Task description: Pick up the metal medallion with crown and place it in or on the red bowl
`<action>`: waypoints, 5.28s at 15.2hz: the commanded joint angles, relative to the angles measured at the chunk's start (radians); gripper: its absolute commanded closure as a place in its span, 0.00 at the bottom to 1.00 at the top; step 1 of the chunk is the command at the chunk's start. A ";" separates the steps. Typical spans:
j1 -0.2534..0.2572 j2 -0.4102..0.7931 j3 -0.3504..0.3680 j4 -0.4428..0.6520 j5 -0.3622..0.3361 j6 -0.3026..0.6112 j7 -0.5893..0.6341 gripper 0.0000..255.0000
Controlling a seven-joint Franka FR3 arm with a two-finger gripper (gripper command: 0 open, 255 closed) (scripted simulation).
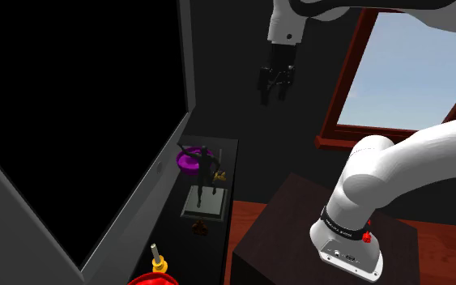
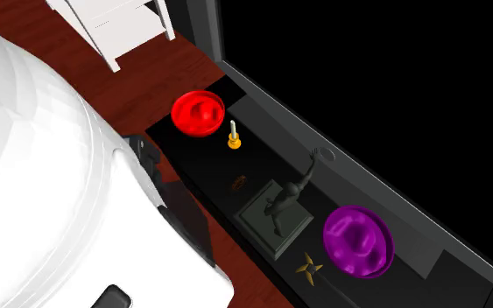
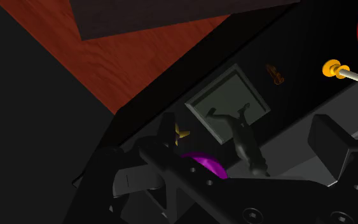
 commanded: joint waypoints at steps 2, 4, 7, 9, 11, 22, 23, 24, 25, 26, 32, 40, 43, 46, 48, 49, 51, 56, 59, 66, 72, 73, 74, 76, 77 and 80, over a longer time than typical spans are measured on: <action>0.003 0.005 0.013 -0.025 0.007 0.030 0.013 0.00; 0.010 0.021 0.039 -0.073 0.021 0.092 0.040 0.00; 0.021 0.056 0.078 -0.134 0.043 0.188 0.080 0.00; 0.029 0.088 0.105 -0.169 0.057 0.255 0.106 0.00; 0.037 0.127 0.132 -0.198 0.070 0.322 0.132 0.00; 0.070 0.461 0.276 -0.252 0.105 0.705 0.286 0.00; 0.071 0.499 0.288 -0.248 0.101 0.739 0.303 0.00; 0.071 0.539 0.300 -0.242 0.095 0.771 0.320 0.00; 0.072 0.580 0.311 -0.235 0.087 0.804 0.339 0.00; 0.072 0.622 0.321 -0.226 0.077 0.835 0.360 0.00; 0.086 0.883 0.353 -0.143 -0.034 0.998 0.509 0.00; 0.169 1.172 0.296 0.003 -0.182 1.119 0.676 0.00; 0.181 1.212 0.282 0.007 -0.198 1.153 0.687 0.00; 0.195 1.260 0.265 0.016 -0.217 1.192 0.701 0.00; 0.196 1.260 0.265 0.016 -0.217 1.192 0.701 0.00; 0.196 1.260 0.265 0.016 -0.217 1.192 0.701 0.00; 0.196 1.260 0.265 0.016 -0.217 1.192 0.701 0.00; 0.196 1.260 0.265 0.016 -0.217 1.192 0.701 1.00; 0.196 1.260 0.265 0.016 -0.217 1.192 0.701 1.00; 0.188 1.232 0.275 0.008 -0.207 1.172 0.694 1.00; 0.165 1.148 0.305 -0.009 -0.173 1.106 0.672 1.00; 0.162 1.134 0.309 -0.011 -0.167 1.095 0.669 1.00; 0.159 1.121 0.313 -0.013 -0.161 1.083 0.665 1.00; 0.153 1.094 0.322 -0.016 -0.148 1.060 0.657 1.00; 0.150 1.080 0.326 -0.017 -0.142 1.048 0.652 1.00; 0.142 1.041 0.336 -0.019 -0.123 1.012 0.640 1.00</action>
